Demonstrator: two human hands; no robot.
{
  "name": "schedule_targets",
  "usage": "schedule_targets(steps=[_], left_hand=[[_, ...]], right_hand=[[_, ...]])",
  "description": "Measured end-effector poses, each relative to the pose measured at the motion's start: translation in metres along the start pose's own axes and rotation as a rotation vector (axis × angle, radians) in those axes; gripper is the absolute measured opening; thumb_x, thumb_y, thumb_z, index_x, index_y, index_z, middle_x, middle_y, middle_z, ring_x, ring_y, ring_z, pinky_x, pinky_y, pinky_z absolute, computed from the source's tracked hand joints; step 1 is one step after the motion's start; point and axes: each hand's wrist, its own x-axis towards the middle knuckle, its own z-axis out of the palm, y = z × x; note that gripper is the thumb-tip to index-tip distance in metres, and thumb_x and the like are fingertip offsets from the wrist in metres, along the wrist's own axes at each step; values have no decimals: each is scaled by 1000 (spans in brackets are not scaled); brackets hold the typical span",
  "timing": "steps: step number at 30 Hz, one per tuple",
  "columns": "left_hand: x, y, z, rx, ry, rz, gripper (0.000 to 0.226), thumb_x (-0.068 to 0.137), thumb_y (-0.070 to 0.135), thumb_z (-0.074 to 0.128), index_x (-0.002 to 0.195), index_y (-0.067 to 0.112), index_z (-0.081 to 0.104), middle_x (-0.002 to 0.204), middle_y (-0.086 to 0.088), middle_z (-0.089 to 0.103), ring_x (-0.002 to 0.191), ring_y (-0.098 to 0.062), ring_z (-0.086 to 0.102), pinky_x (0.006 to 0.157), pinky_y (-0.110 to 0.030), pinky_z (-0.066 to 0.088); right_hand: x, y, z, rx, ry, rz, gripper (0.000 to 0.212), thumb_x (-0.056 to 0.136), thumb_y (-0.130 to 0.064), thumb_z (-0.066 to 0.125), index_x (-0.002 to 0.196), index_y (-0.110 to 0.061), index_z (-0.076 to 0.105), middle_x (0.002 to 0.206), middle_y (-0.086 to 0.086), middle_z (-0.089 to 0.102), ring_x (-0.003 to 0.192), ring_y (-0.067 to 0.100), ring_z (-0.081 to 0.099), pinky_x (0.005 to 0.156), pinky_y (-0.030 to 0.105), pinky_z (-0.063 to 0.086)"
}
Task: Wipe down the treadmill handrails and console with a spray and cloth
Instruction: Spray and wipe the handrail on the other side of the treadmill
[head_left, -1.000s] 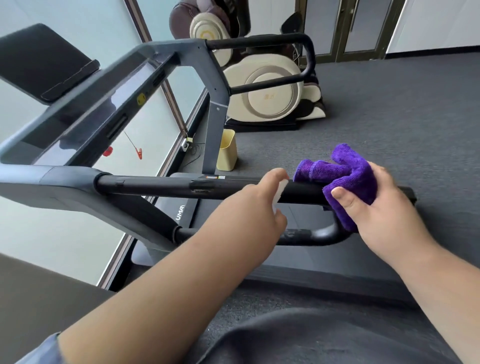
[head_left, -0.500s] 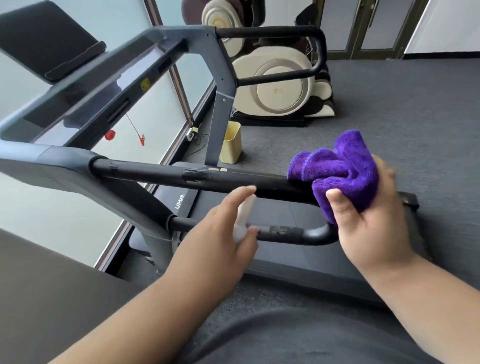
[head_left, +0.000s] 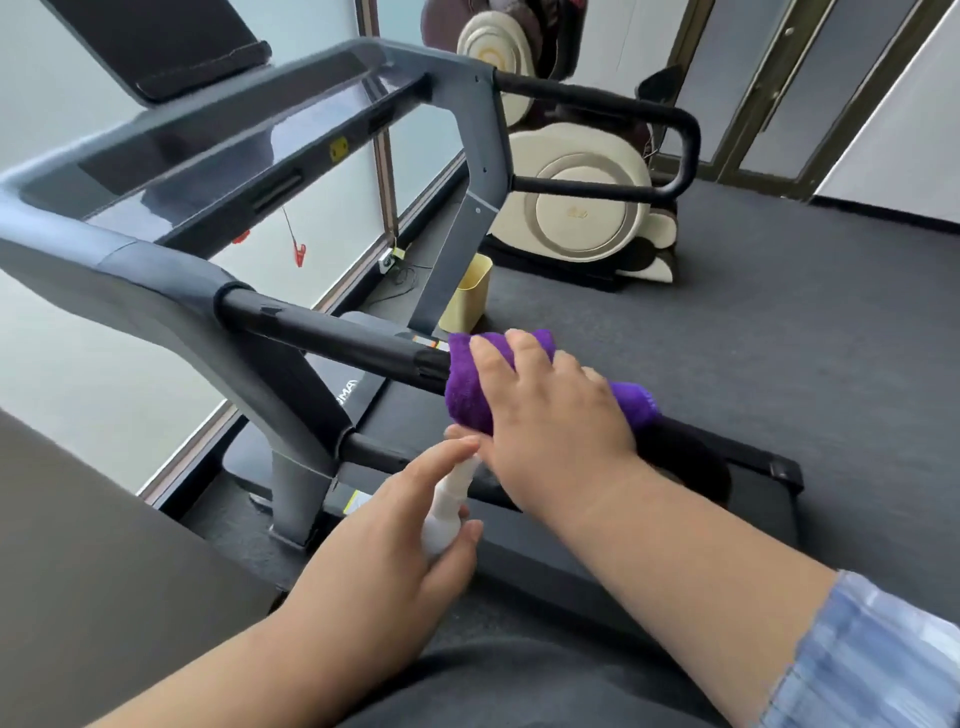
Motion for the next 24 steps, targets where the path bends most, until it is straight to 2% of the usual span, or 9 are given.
schedule_targets(steps=[2, 6, 8, 10, 12, 14, 17, 21, 24], left_hand=[[2, -3, -4, -31, 22, 6, 62, 84, 46, 59, 131, 72, 27, 110, 33, 58, 101, 7, 59, 82, -10, 42], [8, -11, -12, -113, 39, 35, 63, 85, 45, 61, 131, 72, 28, 118, 36, 53, 103, 7, 59, 84, -6, 40], [11, -15, -17, -144, 32, 56, 63, 84, 46, 60, 133, 70, 29, 122, 35, 52, 103, 6, 59, 85, -8, 42], [12, -23, -23, -181, 16, 71, 60, 84, 49, 58, 133, 70, 30, 122, 35, 51, 104, 6, 60, 85, -11, 44], [11, -35, -31, -203, 16, 83, 61, 84, 47, 58, 132, 70, 30, 120, 36, 52, 103, 6, 62, 85, -11, 45], [10, -49, -42, -197, 27, 80, 61, 85, 47, 58, 132, 72, 28, 120, 36, 51, 103, 6, 61, 85, -11, 45], [8, -68, -59, -199, 52, 84, 61, 84, 50, 56, 132, 73, 27, 118, 38, 51, 100, 9, 61, 84, -9, 43], [6, -89, -82, -179, 70, 103, 62, 85, 49, 56, 134, 71, 26, 116, 40, 51, 98, 10, 61, 80, -11, 48], [4, -107, -95, -154, 99, 97, 65, 85, 43, 60, 138, 64, 29, 115, 43, 51, 94, 14, 60, 79, -1, 40]], right_hand=[[24, -20, 0, 15, -30, -63, 83, 90, -74, 39, 152, -25, 12, 154, 14, 30, 117, 37, 50, 92, 48, 44], [39, -27, -5, 30, -62, -92, 80, 90, -75, 36, 150, -29, 9, 150, 10, 31, 112, 34, 52, 88, 47, 46], [26, -15, -8, 31, -67, -66, 79, 88, -77, 27, 151, -33, 10, 149, 6, 33, 109, 33, 55, 89, 47, 47], [13, -3, -10, 57, -61, 12, 85, 82, -82, 17, 152, -35, 18, 147, 2, 40, 109, 31, 58, 89, 46, 50], [8, -2, -10, 65, -24, 44, 86, 83, -82, 27, 152, -29, 31, 143, 2, 47, 105, 31, 61, 86, 46, 53], [14, -12, -8, 50, 8, 39, 82, 85, -73, 40, 148, -22, 43, 138, 6, 54, 100, 33, 65, 81, 47, 54], [36, -44, -6, 6, 25, 11, 78, 85, -66, 46, 145, -17, 48, 135, 13, 57, 94, 36, 66, 76, 46, 56], [81, -101, -2, -62, 30, -18, 80, 86, -68, 36, 150, -20, 38, 141, 14, 51, 95, 34, 64, 77, 44, 52], [118, -146, 2, -91, 74, -63, 80, 90, -70, 37, 153, -21, 27, 146, 12, 43, 102, 34, 61, 80, 43, 49]])
